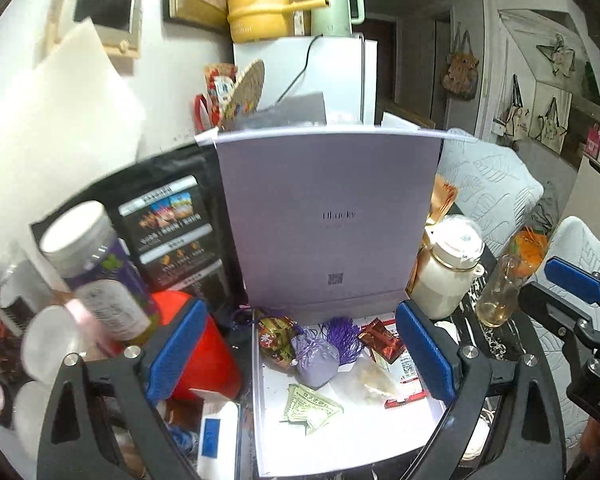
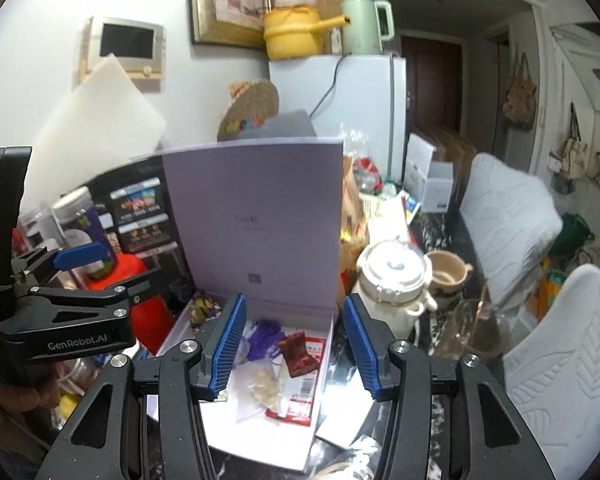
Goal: Organize soft objects
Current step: 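Open both grippers and withdraw them from the box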
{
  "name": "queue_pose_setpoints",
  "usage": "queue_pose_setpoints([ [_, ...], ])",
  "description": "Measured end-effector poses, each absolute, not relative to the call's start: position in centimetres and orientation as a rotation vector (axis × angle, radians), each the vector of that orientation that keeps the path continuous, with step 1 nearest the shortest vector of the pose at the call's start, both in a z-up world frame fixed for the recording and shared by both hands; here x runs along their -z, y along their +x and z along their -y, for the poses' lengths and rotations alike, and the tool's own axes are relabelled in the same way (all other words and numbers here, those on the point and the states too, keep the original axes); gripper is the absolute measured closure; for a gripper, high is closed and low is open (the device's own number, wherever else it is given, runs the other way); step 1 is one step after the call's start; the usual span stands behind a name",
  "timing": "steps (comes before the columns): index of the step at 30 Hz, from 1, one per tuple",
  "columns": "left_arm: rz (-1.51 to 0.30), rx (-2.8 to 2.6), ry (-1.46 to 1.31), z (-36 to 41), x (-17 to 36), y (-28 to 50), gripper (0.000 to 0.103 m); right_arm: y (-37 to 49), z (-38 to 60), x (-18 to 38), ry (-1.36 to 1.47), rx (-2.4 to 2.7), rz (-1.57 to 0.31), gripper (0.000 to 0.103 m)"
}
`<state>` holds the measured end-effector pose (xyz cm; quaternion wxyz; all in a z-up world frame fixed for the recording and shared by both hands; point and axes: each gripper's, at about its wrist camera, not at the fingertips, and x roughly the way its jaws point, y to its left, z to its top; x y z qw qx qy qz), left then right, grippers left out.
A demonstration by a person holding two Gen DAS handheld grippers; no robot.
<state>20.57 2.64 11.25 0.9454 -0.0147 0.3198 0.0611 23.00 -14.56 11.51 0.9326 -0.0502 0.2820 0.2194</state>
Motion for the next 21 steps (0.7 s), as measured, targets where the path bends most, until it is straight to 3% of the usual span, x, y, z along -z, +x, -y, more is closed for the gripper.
queue_pose_setpoints([
  [10, -0.562, -0.080, -0.013, -1.4, -14.9, 15.7, 0.006, 17.9, 16.1, -14.6, -0.100, -0.436, -0.503, 0.042],
  [14, -0.536, -0.065, -0.004, -0.9, -15.6, 13.6, 0.001, 15.5, 16.8, -15.4, -0.101, -0.420, -0.475, 0.041],
  [16, -0.529, -0.057, -0.001, -0.6, -15.8, 12.7, 0.001, 14.3, 17.2, -15.7, -0.106, -0.419, -0.457, 0.035],
  [21, -0.520, -0.031, 0.004, -0.1, -15.9, 10.2, 0.001, 11.3, 17.8, -16.1, -0.107, -0.404, -0.430, 0.035],
])
